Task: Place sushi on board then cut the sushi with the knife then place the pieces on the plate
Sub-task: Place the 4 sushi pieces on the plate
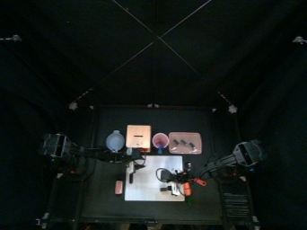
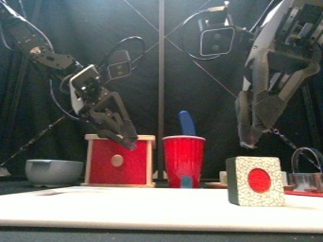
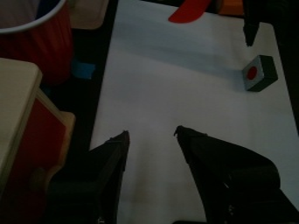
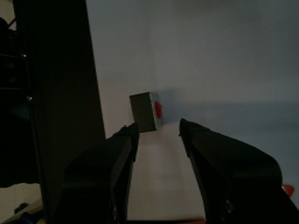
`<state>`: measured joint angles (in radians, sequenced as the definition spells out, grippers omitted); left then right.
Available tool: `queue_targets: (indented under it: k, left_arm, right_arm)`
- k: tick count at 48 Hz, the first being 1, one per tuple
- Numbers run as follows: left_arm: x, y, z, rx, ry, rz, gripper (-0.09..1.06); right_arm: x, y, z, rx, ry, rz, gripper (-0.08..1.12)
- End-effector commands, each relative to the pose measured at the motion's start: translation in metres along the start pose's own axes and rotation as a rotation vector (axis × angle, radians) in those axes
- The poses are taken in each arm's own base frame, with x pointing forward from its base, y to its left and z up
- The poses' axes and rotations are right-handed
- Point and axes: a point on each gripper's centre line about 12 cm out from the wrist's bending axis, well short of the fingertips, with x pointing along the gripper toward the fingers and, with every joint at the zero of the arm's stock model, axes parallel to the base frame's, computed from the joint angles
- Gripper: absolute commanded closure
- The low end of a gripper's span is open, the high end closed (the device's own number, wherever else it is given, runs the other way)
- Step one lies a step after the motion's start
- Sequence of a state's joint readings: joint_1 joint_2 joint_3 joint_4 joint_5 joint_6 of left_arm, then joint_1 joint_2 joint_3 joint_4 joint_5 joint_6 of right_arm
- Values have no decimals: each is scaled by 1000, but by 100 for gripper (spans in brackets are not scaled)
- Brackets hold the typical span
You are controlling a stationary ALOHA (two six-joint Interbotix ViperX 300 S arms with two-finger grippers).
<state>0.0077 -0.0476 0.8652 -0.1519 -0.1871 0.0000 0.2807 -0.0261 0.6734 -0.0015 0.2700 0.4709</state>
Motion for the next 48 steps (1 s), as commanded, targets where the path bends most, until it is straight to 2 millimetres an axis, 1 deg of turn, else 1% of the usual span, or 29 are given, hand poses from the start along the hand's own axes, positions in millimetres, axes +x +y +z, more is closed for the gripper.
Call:
queue_targets:
  k: [1, 17, 28, 33, 48]
  left_arm:
    - [-1, -2, 8, -1, -23, -4, 12]
    - [-1, -2, 6, 1, -19, -5, 12]
    - [-1, -1, 6, -1, -18, -3, 12]
    - [-1, -1, 5, 1, -17, -3, 12]
    - [-1, -1, 2, -1, -10, -3, 12]
  right_arm:
    - [-3, 10, 14, -6, -39, 25, 24]
    - [14, 15, 13, -16, -9, 19, 24]
    - [23, 24, 14, -30, -1, 28, 24]
    - [28, 25, 13, -31, 8, 25, 24]
    - [28, 20, 9, -29, 48, 0, 24]
